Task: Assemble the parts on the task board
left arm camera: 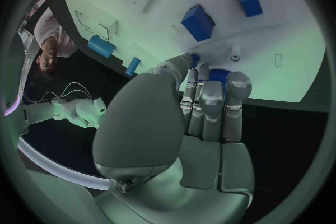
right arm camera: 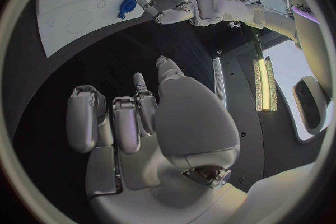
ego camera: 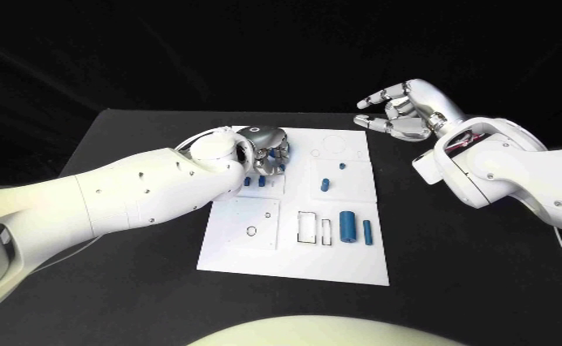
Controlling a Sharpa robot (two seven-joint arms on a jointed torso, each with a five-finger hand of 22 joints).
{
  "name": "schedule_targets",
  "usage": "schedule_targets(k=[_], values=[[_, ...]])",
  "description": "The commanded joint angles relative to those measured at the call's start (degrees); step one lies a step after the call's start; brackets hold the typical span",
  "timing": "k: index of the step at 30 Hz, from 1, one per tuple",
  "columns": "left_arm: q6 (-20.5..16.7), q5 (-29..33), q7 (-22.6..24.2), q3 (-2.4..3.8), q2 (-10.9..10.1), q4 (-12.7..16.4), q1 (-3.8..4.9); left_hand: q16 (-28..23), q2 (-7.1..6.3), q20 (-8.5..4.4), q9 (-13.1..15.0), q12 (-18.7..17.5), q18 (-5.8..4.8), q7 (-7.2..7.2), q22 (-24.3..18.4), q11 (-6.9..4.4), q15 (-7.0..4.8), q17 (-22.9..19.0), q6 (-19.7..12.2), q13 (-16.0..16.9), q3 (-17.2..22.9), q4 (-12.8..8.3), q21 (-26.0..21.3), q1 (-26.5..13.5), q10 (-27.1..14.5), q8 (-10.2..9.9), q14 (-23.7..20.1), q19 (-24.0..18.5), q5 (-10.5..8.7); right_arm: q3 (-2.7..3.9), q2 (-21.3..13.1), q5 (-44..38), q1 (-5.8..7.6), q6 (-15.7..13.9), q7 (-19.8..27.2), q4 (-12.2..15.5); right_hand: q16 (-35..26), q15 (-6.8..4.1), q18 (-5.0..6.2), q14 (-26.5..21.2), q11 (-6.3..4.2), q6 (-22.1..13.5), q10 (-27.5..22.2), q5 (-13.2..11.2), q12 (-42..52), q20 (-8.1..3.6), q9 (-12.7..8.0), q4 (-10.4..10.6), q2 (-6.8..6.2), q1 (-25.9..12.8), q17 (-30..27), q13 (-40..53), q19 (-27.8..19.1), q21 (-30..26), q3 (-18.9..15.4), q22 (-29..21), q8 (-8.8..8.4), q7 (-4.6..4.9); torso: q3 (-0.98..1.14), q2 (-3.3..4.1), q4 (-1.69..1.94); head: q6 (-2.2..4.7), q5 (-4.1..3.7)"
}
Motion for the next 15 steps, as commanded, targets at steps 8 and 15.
schedule_targets(k=[8, 15], values=[[2.8, 0.44, 0.17, 0.03, 0.59, -0.6, -0.14, 1.4, 0.5, -0.25, -0.35, -0.94, -0.59, -0.15, 1.27, -0.25, -0.32, 1.13, 1.33, -0.24, 1.32, -0.63, 1.21, 0.69, 1.74, -0.29, 0.92, 1.03, -0.11, 0.0, 0.12, -0.29, -0.03, 0.23, 0.54, 0.06, -0.37, -0.42, 0.33, 4.5, -0.06, 0.25, -0.29, 0.22, -0.39, -0.15, -0.09, 0.02, 0.18, -0.35, 8.95, 4.0, -0.43, -0.25, -0.15, 6.82, 0.22, 0.02, 0.03, 0.01, 0.03, -0.17, -0.11], [3.87, 0.54, 0.14, 0.03, 0.78, -0.84, -0.22, 2.36, 1.27, -0.49, -0.58, -1.75, -0.78, -0.25, 2.38, -0.53, -0.57, 1.84, 2.58, -0.41, 2.48, -1.68, 2.19, 1.25, 3.17, -0.32, 1.43, 1.68, -0.15, 0.0, 0.15, -0.29, -0.03, 0.24, 0.59, 0.07, -0.37, -0.42, 0.33, 4.5, -0.06, 0.25, -0.29, 0.22, -0.39, -0.15, -0.09, 0.02, 0.18, -0.35, 8.95, 4.0, -0.43, -0.25, -0.15, 6.82, 0.22, 0.02, 0.02, 0.02, 0.01, -0.17, -0.16]])
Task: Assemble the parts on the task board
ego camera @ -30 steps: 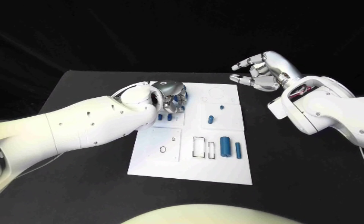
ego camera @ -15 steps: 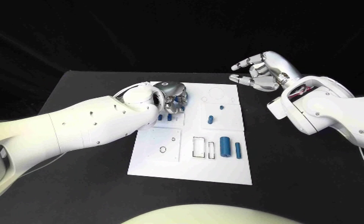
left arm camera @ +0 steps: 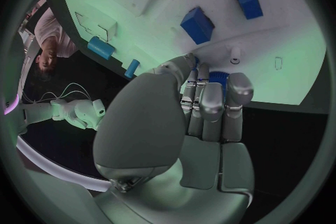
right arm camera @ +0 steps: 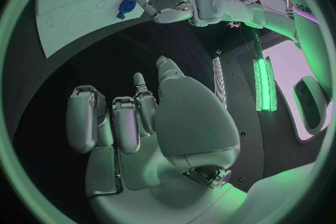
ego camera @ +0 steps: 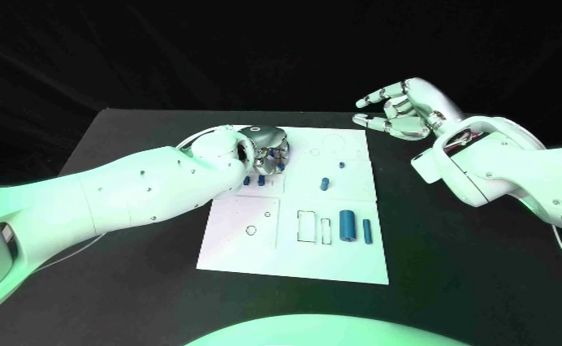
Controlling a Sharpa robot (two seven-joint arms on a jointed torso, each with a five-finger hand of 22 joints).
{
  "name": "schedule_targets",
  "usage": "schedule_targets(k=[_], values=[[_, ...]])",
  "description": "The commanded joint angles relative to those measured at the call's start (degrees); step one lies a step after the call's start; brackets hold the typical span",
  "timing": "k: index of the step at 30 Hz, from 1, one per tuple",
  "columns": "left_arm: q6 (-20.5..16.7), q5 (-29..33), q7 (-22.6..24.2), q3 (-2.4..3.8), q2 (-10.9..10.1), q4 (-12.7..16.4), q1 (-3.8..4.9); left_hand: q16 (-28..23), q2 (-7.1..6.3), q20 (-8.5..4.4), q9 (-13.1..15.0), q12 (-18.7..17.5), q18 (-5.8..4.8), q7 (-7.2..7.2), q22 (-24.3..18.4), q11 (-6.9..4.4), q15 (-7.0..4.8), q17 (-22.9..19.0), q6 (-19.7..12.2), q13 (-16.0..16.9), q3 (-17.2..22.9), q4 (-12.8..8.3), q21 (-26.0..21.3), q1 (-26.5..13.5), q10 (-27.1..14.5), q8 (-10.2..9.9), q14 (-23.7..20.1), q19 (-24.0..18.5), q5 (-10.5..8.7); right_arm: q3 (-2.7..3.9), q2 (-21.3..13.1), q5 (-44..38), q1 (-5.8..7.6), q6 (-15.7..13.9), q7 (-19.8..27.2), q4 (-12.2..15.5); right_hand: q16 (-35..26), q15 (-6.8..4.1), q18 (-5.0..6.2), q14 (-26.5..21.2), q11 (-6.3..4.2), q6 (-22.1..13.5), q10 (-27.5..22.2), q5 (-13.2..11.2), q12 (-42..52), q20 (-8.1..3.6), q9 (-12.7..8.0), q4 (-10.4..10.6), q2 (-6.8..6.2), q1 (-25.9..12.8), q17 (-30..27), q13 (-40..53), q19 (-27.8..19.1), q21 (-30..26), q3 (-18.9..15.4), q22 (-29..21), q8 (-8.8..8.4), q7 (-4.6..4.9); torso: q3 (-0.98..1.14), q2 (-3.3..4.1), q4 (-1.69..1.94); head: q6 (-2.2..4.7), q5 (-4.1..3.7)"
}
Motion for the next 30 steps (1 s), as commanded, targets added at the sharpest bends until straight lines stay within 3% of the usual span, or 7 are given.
schedule_targets(k=[1, 11, 22, 30], values=[[2.52, 0.42, 0.13, -0.12, 0.22, -0.08, -0.21, 0.59, 0.5, -0.12, -0.13, -0.44, -0.8, 0.02, 0.42, 0.02, -0.08, 0.21, 0.8, -0.08, 0.85, -0.35, 0.52, 0.5, 0.91, -0.32, 0.54, 0.53, -0.19, 0.0, 0.05, -0.3, -0.03, 0.23, 0.54, 0.07, -0.38, -0.42, 0.35, 4.49, -0.06, 0.27, -0.26, 0.26, -0.35, -0.16, -0.1, 0.0, 0.22, -0.3, 8.95, 4.04, -0.47, -0.34, -0.12, 6.78, 0.24, 0.02, -0.01, 0.01, 0.0, -0.01, -0.05], [2.07, 1.29, 0.88, -0.11, 0.36, -0.33, -0.23, 0.91, 0.85, -0.35, -0.42, -1.43, -0.87, -0.16, 1.06, -0.21, -0.26, 0.05, 1.95, -0.21, 2.09, -1.41, 1.12, 0.26, 2.34, -0.51, 0.6, 0.6, -0.41, 0.0, 0.07, -0.3, -0.03, 0.22, 0.55, 0.07, -0.38, -0.42, 0.35, 4.49, -0.07, 0.27, -0.25, 0.27, -0.34, -0.16, -0.1, -0.01, 0.23, -0.29, 8.94, 4.05, -0.49, -0.36, -0.12, 6.77, 0.24, 0.02, -0.02, -0.02, 0.01, 0.02, -0.06], [-0.99, 4.04, 1.65, 0.13, -0.37, 0.23, -0.25, 1.24, 0.67, -0.47, -0.62, -2.15, -1.15, -0.14, 2.3, -0.33, -0.39, 0.05, 2.78, -0.25, 2.32, -1.7, 2.16, -0.89, 3.31, -0.67, 0.9, 1.53, -0.48, 0.0, 0.12, -0.3, -0.04, 0.19, 0.63, -0.03, -0.38, -0.42, 0.35, 4.49, -0.07, 0.27, -0.25, 0.27, -0.34, -0.16, -0.1, -0.01, 0.23, -0.29, 8.94, 4.05, -0.49, -0.36, -0.12, 6.77, 0.24, 0.02, -0.06, -0.08, 0.04, 0.32, 0.05], [-2.12, 6.39, 1.26, 1.2, -2.34, 1.99, -0.22, 1.45, 0.43, -0.47, -0.77, -2.6, -1.27, -0.09, 2.82, -0.31, -0.37, 0.13, 3.04, -0.26, 2.24, -1.58, 2.59, -1.84, 3.67, -0.87, 1.12, 1.98, -0.51, 0.0, 0.1, -0.3, -0.05, 0.2, 0.62, -0.14, -0.38, -0.42, 0.35, 4.49, -0.07, 0.27, -0.25, 0.27, -0.34, -0.16, -0.1, -0.01, 0.23, -0.29, 8.94, 4.05, -0.49, -0.36, -0.12, 6.77, 0.24, 0.02, -0.05, -0.11, 0.09, 0.62, 0.19]])
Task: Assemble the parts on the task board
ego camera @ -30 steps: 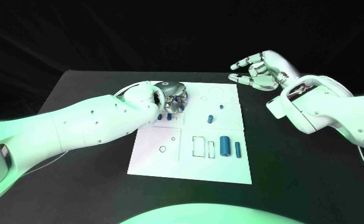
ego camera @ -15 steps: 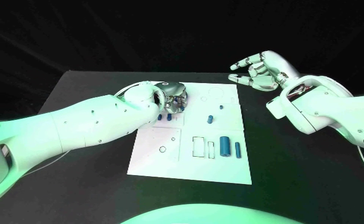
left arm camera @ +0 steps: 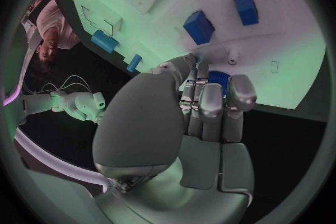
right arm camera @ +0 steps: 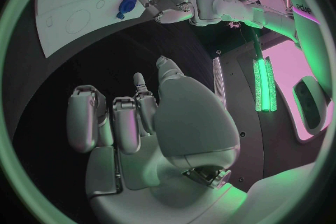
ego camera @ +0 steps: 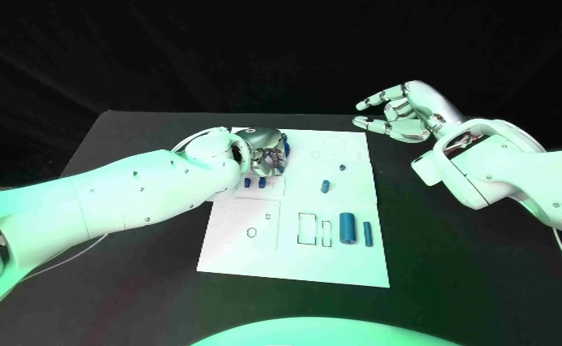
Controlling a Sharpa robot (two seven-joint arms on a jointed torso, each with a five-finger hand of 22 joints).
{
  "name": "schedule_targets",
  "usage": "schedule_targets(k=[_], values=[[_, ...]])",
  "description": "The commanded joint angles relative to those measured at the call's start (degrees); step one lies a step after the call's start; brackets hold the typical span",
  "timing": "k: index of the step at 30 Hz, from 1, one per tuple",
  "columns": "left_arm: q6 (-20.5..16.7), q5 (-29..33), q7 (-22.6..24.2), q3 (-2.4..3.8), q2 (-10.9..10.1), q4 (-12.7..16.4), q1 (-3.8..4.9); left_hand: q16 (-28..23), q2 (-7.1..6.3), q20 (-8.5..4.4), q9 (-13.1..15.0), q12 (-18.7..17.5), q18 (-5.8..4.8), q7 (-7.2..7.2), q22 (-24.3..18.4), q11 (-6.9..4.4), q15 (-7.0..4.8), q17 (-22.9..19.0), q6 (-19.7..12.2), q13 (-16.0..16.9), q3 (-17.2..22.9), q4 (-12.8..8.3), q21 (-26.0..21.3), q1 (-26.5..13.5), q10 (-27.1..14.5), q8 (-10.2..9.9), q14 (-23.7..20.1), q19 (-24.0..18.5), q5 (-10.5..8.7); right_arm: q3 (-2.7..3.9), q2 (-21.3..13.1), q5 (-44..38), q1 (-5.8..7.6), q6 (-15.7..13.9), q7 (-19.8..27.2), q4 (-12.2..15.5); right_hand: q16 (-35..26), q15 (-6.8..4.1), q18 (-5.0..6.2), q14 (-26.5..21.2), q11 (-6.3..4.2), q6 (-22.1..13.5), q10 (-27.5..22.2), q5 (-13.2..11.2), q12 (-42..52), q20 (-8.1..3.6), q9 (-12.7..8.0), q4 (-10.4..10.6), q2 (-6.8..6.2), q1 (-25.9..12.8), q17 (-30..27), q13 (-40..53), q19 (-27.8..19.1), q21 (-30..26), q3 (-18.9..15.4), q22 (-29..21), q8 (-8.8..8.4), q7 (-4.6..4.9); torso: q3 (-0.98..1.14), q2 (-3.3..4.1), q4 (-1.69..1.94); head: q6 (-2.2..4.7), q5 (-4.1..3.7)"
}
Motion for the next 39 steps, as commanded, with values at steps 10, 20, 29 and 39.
schedule_targets(k=[10, 20, 29, 39], values=[[-1.8, 3.62, -0.88, 1.96, -4.81, 4.86, 0.25, 0.53, -0.07, 0.01, -0.1, -0.33, -0.52, 0.14, 0.62, -0.03, -0.1, 0.27, 0.55, -0.01, 0.23, 0.04, 0.62, -0.87, 0.75, -0.35, 0.58, 0.85, -0.23, 0.0, -0.13, -0.31, -0.06, 0.2, 0.5, -0.14, -0.38, -0.22, 0.35, 4.28, -0.07, 0.27, -0.25, 0.28, -0.34, 0.05, -0.06, -0.01, 0.23, -0.29, 8.91, 4.05, -0.28, -0.36, -0.12, 6.73, 0.24, 0.02, 0.0, -0.03, 0.1, 0.33, 0.34], [-0.13, 3.92, -2.34, 2.37, -8.06, 5.96, 0.75, 0.57, -0.21, -0.01, -0.15, -0.48, -0.58, 0.09, 0.85, -0.07, -0.14, 0.21, 0.75, 0.03, 0.2, 0.04, 0.81, -1.18, 0.99, -0.4, 0.7, 1.09, -0.3, 0.0, -0.2, -0.31, -0.06, 0.25, 0.41, -0.17, -0.39, -0.23, 0.36, 4.29, -0.08, 0.35, -0.22, 0.3, -0.31, 0.04, -0.05, -0.01, 0.27, -0.29, 8.91, 4.08, -0.3, -0.43, -0.11, 6.71, 0.29, 0.0, 0.01, 0.03, 0.0, 0.32, 0.42], [0.66, 4.12, -2.6, 2.36, -8.43, 4.96, 0.76, 0.62, -0.37, -0.02, -0.23, -0.69, -0.58, 0.06, 0.87, -0.07, -0.15, 0.2, 0.81, 0.04, 0.13, 0.16, 0.82, -1.62, 1.1, -0.52, 0.78, 1.12, -0.4, 0.0, -0.17, -0.31, -0.08, 0.24, 0.44, -0.16, -0.39, -0.23, 0.36, 4.29, -0.08, 0.35, -0.22, 0.3, -0.31, 0.04, -0.05, -0.01, 0.27, -0.29, 8.91, 4.08, -0.3, -0.43, -0.11, 6.71, 0.29, 0.0, -0.01, 0.05, -0.04, 0.32, 0.55], [0.93, 4.32, -2.34, 2.29, -6.96, 3.47, 0.5, 0.6, -0.38, -0.02, -0.26, -0.75, -0.59, 0.06, 0.91, -0.08, -0.15, 0.12, 0.85, 0.05, 0.12, 0.21, 0.85, -1.74, 1.15, -0.55, 0.78, 1.16, -0.45, 0.0, -0.04, -0.31, -0.12, 0.26, 0.47, -0.16, -0.42, -0.23, 0.36, 4.28, -0.08, 0.36, -0.23, 0.3, -0.33, 0.04, -0.05, -0.02, 0.26, -0.3, 8.88, 4.06, -0.3, -0.44, -0.12, 6.71, 0.29, 0.0, 0.0, 0.12, -0.05, 0.26, 0.6]])
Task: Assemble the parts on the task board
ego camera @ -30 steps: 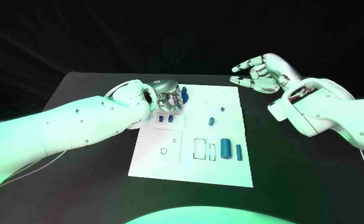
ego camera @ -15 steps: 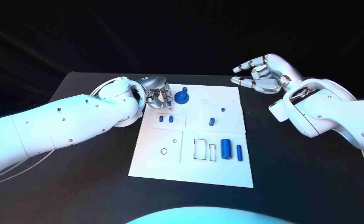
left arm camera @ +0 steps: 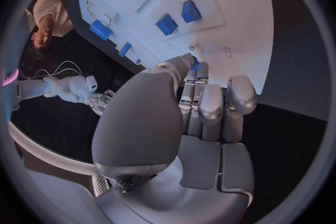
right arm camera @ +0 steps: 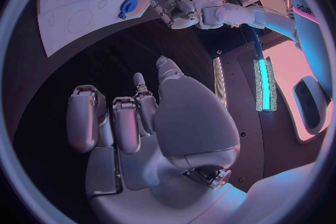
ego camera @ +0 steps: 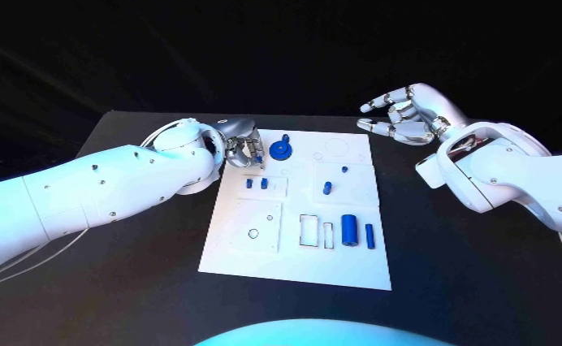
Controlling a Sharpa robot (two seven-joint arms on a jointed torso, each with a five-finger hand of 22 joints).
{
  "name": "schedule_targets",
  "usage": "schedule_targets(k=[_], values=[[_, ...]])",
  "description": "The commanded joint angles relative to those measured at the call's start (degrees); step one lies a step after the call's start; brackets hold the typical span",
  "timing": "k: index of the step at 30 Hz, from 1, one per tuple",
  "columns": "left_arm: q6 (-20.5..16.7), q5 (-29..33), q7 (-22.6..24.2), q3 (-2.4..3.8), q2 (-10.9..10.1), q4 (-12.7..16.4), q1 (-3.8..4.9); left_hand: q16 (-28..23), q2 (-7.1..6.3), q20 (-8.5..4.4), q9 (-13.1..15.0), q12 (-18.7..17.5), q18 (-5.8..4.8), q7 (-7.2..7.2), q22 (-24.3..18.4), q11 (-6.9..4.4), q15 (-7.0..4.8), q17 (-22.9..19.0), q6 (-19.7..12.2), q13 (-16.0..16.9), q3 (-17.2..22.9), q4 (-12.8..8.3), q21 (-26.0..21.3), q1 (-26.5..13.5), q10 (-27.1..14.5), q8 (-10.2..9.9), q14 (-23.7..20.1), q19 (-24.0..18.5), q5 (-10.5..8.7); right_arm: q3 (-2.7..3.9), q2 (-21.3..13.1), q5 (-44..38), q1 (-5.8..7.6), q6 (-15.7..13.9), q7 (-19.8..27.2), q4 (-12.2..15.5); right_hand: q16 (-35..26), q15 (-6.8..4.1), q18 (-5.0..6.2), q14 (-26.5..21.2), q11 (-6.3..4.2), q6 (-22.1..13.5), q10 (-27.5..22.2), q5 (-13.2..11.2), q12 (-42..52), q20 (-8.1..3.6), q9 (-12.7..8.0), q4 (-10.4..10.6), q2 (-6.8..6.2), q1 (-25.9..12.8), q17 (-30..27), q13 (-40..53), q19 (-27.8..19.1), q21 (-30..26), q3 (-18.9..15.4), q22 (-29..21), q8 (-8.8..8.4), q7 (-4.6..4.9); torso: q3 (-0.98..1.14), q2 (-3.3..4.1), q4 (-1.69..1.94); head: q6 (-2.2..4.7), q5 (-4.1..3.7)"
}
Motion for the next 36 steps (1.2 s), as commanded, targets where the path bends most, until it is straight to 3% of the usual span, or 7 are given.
schedule_targets(k=[1, 10, 36], values=[[0.94, 0.34, 0.07, -0.01, 0.59, -0.46, -0.12, 0.3, 0.04, 0.11, -0.1, -0.24, -0.59, 0.06, 0.05, -0.09, -0.16, -0.14, 0.44, 0.04, 0.13, 0.21, 0.24, -0.45, 0.34, -0.33, 0.36, 0.47, -0.23, 0.0, 0.06, -0.31, -0.06, 0.25, 0.45, 0.03, -0.19, -0.23, 0.36, 4.28, -0.08, 0.36, -0.23, 0.3, -0.33, 0.03, -0.06, -0.02, 0.26, -0.3, 8.9, 4.03, -0.3, -0.21, -0.12, 6.74, 0.3, 0.0, 0.01, 0.03, 0.0, -0.09, 0.03], [1.38, -0.24, 0.31, -0.15, 1.44, -1.18, -0.48, 0.27, 0.08, 0.1, -0.11, -0.27, -0.59, 0.04, 0.05, -0.12, -0.17, -0.21, 0.48, 0.04, 0.18, 0.18, 0.24, -0.43, 0.39, -0.34, 0.36, 0.48, -0.24, 0.0, 0.06, -0.31, -0.07, 0.21, 0.49, 0.04, -0.19, -0.23, 0.36, 4.28, -0.08, 0.36, -0.23, 0.3, -0.33, 0.03, -0.06, -0.02, 0.26, -0.3, 8.9, 4.03, -0.3, -0.21, -0.12, 6.74, 0.3, 0.0, 0.03, -0.01, 0.01, -0.33, 0.08], [3.26, 0.18, -0.66, -0.21, 1.28, -1.1, -0.54, 0.1, 0.2, 0.08, -0.15, -0.33, -0.61, -0.02, 0.14, -0.21, -0.24, -0.59, 0.64, 0.12, 0.34, -0.03, 0.3, -0.28, 0.63, -0.38, 0.28, 0.56, -0.28, 0.0, 0.1, -0.32, -0.11, 0.17, 0.57, 0.0, -0.19, -0.23, 0.36, 4.28, -0.08, 0.36, -0.23, 0.3, -0.33, 0.03, -0.06, -0.02, 0.26, -0.3, 8.9, 4.03, -0.3, -0.21, -0.12, 6.74, 0.3, 0.0, 0.02, -0.02, 0.05, -0.53, 0.22]])
